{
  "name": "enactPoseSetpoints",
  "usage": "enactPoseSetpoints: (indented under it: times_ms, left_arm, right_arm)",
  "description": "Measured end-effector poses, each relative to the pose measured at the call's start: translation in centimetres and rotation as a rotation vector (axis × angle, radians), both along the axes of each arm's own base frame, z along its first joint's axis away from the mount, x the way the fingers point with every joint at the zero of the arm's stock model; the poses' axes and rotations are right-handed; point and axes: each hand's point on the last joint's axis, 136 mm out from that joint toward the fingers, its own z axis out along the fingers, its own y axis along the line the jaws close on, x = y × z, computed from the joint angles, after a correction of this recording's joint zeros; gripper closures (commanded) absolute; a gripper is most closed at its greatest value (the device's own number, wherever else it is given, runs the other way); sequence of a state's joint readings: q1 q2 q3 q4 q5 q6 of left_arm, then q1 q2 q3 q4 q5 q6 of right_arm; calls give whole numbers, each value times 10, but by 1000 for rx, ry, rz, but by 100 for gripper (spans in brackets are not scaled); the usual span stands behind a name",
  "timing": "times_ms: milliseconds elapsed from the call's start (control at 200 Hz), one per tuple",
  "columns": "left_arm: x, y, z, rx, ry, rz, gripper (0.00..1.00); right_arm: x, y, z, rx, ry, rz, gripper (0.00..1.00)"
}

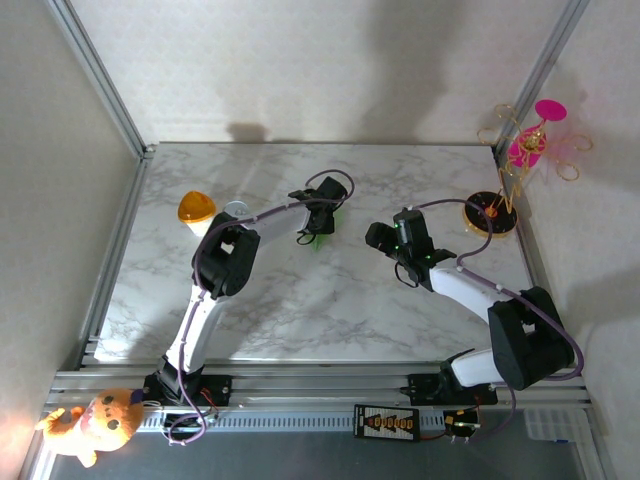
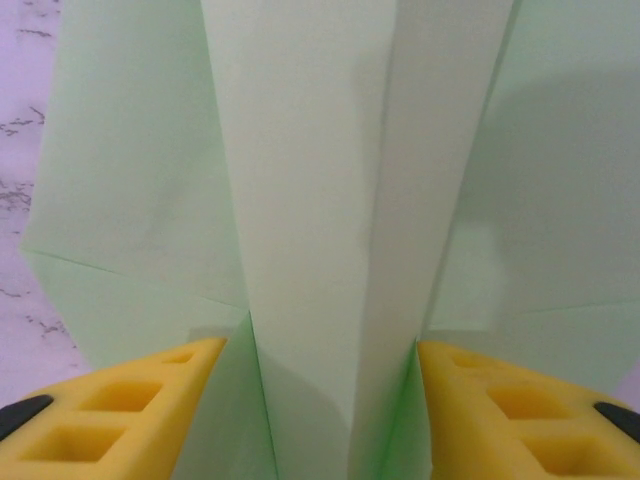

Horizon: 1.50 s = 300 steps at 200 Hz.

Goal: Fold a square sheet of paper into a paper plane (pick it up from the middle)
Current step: Move the paper plane to the center of the table, then reset both arms

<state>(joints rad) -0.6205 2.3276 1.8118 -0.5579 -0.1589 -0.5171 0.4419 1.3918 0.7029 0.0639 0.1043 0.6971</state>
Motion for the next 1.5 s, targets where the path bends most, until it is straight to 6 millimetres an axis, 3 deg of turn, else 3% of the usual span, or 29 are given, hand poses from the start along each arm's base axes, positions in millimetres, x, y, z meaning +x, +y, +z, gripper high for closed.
enactPoseSetpoints:
  times_ms: [351, 586, 691, 851, 1026, 1157, 1222, 1322, 1422, 1502]
  left_arm:
    - [1, 0, 3, -5, -5, 11, 47]
    - [-1, 3, 13, -11, -9, 30, 40]
    - [1, 4, 34, -25, -44, 40, 35]
    - [0, 8, 83, -66, -125, 50, 32]
    - [-5, 18, 135, -114, -227, 68, 23]
    - [-25, 46, 172, -141, -335, 110, 8]
    - [-38, 73, 191, -147, -419, 153, 1]
    - [-58, 125, 215, -145, -569, 249, 0]
    - [-83, 181, 218, -119, -702, 361, 0]
    - [-106, 223, 203, -68, -773, 452, 1]
  right_arm:
    - [0, 0, -2, -2, 5, 1, 21]
    - [0, 0, -2, 1, 7, -4, 18]
    - [1, -2, -1, -4, 3, -13, 16]
    - [6, -7, 9, -25, -12, -39, 14]
    - [17, -18, 46, -57, -102, -72, 2]
    - [24, -32, 76, -128, -196, -103, 1]
    - [26, -45, 89, -185, -244, -128, 1]
    - [29, -71, 105, -276, -308, -205, 1]
    - [27, -103, 107, -370, -364, -297, 1]
    - [17, -128, 92, -446, -377, -348, 1]
